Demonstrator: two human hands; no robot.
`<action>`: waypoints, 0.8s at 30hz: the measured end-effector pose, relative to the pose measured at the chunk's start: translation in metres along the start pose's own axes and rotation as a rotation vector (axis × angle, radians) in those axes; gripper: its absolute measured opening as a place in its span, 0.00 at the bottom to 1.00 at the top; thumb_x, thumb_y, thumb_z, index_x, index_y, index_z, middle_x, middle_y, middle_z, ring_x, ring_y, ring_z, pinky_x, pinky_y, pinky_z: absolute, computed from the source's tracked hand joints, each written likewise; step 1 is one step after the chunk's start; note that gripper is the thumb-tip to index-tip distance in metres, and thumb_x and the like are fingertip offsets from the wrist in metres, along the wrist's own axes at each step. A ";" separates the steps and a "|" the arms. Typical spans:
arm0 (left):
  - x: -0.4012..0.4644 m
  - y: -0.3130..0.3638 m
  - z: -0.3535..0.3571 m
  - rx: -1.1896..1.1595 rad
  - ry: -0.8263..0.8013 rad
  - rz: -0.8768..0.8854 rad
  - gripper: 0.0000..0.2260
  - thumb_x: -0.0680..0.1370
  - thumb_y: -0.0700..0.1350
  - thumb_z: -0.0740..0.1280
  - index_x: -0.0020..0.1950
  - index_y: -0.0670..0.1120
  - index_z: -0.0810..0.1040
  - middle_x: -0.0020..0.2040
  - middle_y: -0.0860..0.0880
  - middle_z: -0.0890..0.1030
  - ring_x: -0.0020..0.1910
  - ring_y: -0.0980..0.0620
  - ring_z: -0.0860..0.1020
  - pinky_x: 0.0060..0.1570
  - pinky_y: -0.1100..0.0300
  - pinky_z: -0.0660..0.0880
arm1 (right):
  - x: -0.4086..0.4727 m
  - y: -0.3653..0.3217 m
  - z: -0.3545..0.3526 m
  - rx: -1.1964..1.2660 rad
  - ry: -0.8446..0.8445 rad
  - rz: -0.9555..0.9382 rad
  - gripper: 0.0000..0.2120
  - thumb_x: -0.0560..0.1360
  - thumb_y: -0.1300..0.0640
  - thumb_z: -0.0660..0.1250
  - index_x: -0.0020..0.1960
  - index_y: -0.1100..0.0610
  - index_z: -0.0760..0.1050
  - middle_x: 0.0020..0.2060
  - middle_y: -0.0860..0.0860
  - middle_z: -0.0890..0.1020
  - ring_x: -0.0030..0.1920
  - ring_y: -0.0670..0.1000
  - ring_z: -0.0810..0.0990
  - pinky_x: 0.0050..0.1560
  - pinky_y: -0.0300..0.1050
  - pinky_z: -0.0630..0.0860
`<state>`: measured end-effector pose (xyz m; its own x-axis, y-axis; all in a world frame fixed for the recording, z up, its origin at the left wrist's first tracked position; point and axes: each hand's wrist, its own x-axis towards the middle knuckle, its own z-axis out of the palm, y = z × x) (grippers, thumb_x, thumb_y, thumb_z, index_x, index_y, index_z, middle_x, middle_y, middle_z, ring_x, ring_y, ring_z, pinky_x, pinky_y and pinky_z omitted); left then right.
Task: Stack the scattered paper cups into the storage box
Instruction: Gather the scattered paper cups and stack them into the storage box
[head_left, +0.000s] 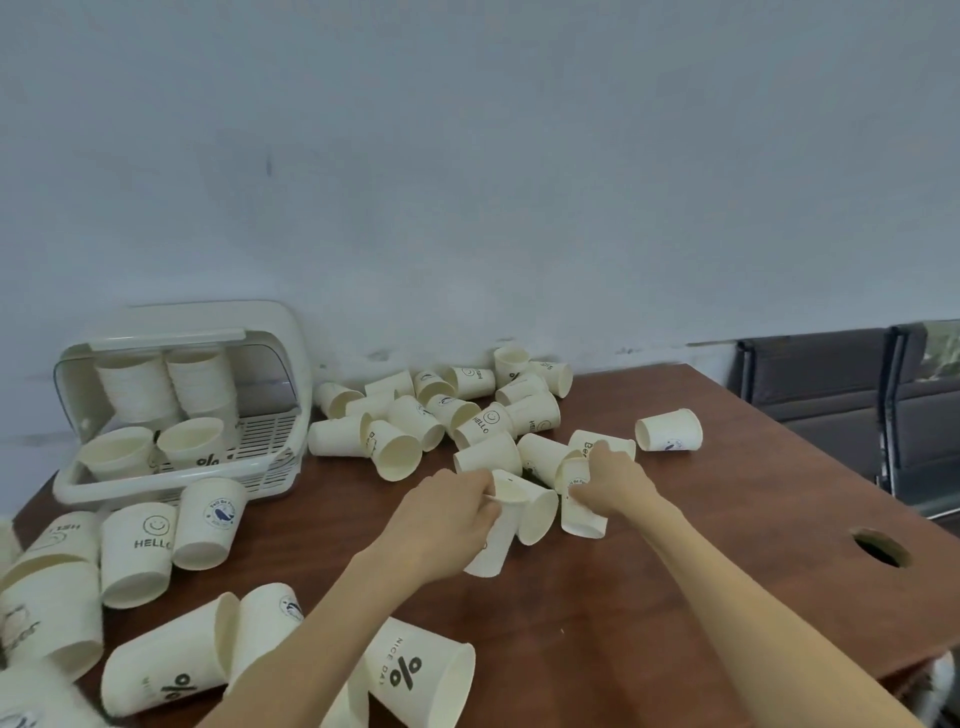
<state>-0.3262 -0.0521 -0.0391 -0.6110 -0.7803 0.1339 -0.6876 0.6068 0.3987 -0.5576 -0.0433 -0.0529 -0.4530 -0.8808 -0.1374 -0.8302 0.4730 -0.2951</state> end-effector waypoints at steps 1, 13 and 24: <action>-0.002 0.000 -0.002 -0.009 0.012 -0.001 0.05 0.79 0.51 0.57 0.47 0.53 0.70 0.43 0.50 0.78 0.45 0.49 0.75 0.44 0.53 0.73 | -0.005 0.000 0.000 -0.004 0.019 -0.007 0.14 0.75 0.54 0.63 0.56 0.58 0.64 0.48 0.53 0.71 0.50 0.57 0.74 0.43 0.46 0.68; -0.039 -0.019 -0.040 -0.093 0.126 0.014 0.06 0.80 0.50 0.59 0.48 0.50 0.73 0.43 0.53 0.77 0.43 0.52 0.76 0.45 0.53 0.75 | -0.069 -0.042 -0.018 0.015 0.355 -0.195 0.09 0.73 0.59 0.59 0.45 0.53 0.77 0.35 0.50 0.78 0.42 0.54 0.71 0.40 0.46 0.71; -0.082 -0.081 -0.080 -0.143 0.291 -0.140 0.06 0.78 0.50 0.60 0.42 0.52 0.73 0.33 0.55 0.75 0.38 0.52 0.74 0.40 0.54 0.73 | -0.117 -0.146 -0.006 0.138 0.391 -0.452 0.07 0.74 0.52 0.63 0.44 0.48 0.80 0.35 0.48 0.82 0.39 0.50 0.79 0.40 0.47 0.76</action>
<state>-0.1890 -0.0497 -0.0094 -0.3632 -0.8775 0.3132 -0.6823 0.4794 0.5519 -0.3855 -0.0087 0.0123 -0.1729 -0.9087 0.3799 -0.9303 0.0240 -0.3660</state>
